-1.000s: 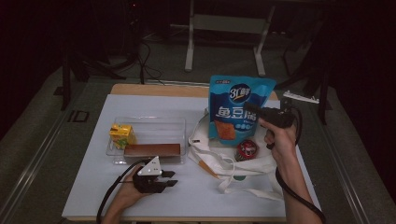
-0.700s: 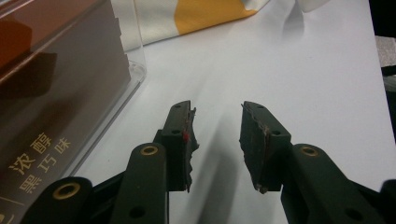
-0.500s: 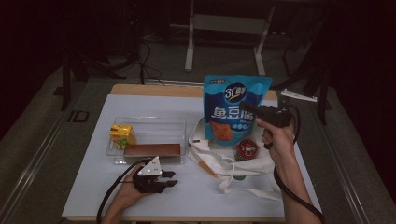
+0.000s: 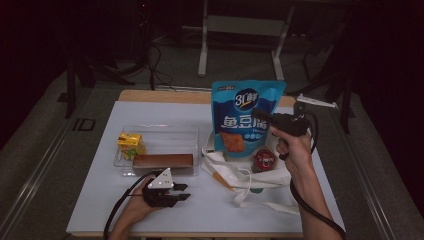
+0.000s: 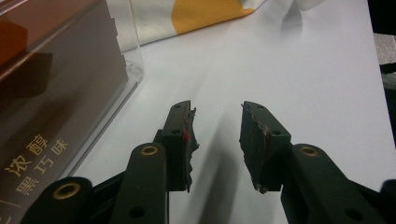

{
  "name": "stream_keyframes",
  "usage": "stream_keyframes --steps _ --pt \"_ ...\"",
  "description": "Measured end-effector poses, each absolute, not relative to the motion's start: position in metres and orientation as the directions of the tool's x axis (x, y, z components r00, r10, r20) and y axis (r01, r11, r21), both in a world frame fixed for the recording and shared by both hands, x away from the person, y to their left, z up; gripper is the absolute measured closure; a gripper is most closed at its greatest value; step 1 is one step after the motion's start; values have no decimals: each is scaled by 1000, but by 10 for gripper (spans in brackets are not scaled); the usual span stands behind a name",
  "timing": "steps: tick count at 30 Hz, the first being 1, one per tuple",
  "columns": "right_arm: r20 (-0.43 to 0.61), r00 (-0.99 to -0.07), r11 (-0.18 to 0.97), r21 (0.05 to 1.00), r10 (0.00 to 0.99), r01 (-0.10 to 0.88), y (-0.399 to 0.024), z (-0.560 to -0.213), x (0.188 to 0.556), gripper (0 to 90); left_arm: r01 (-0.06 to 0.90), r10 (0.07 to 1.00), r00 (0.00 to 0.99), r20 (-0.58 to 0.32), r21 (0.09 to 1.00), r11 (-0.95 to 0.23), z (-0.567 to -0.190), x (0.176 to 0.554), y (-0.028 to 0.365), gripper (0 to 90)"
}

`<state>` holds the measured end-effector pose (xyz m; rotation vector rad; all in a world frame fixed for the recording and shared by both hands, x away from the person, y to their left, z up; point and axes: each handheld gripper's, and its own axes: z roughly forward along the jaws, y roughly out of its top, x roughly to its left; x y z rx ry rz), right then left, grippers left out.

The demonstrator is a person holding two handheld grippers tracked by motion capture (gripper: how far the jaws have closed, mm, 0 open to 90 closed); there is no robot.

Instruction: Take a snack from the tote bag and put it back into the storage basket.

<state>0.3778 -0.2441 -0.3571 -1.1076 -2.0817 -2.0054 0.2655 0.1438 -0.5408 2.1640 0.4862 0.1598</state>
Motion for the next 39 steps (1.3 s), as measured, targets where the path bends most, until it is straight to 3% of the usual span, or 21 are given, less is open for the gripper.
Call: stream_keyframes --steps 39 --pt "488 -794 -70 864 363 499 -199 -341 376 900 275 386 921 -57 798 -536 -541 265 144 641"
